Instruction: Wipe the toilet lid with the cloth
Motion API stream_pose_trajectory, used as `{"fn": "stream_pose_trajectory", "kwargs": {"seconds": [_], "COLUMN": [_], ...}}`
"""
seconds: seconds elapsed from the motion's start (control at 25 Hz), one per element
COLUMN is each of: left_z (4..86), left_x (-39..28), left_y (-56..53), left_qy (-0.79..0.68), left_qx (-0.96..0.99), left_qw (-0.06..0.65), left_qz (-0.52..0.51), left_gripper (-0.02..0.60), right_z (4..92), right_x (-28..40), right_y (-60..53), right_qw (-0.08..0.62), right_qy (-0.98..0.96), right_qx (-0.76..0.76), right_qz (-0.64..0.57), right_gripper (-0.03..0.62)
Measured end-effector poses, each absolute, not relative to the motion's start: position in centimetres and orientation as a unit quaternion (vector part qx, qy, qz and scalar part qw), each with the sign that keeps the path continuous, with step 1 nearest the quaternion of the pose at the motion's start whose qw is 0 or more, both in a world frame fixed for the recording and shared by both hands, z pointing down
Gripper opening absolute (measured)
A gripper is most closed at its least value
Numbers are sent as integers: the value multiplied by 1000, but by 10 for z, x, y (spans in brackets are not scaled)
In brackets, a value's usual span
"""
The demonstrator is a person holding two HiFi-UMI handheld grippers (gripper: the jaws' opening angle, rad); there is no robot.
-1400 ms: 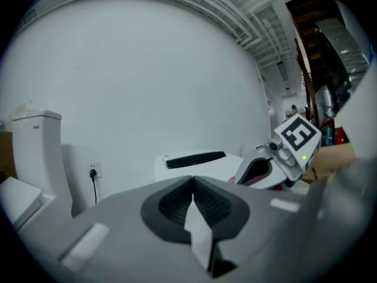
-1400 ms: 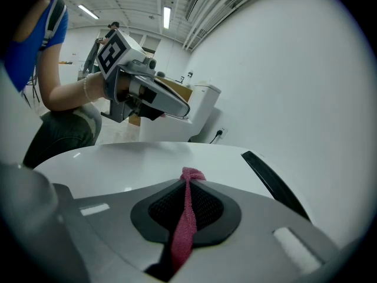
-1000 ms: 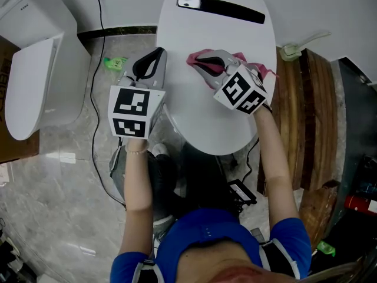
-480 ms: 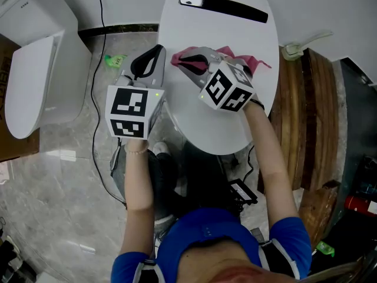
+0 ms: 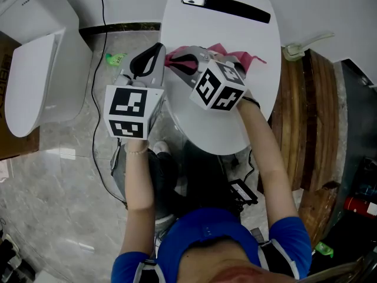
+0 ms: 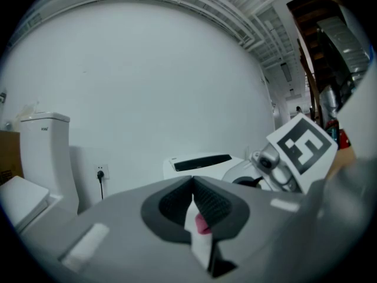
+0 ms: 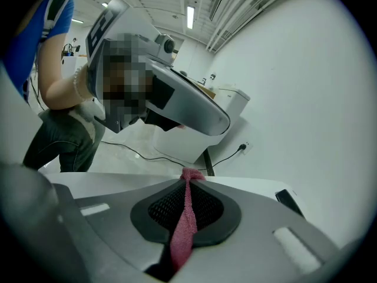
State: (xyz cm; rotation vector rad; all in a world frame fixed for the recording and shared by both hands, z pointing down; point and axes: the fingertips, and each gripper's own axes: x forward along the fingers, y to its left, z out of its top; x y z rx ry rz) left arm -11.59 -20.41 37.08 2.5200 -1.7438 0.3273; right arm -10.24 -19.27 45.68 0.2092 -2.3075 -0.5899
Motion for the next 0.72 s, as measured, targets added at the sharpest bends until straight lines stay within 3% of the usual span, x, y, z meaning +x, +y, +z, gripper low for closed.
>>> {"fn": "stream_pose_trajectory", "kwargs": {"seconds": [0.72], "left_z": [369], "left_x": [-121], "left_y": [-209], "left_qy": [-575], "left_qx": [812], "left_qw": [34], "left_qz": [98], "left_gripper": [2], "right_z": [463], "right_x": [-112], "right_y": [-156], "right_qw": [366], "right_qy": [-894], "right_qx": [36], "right_qz": [-255], "right_gripper": [15]}}
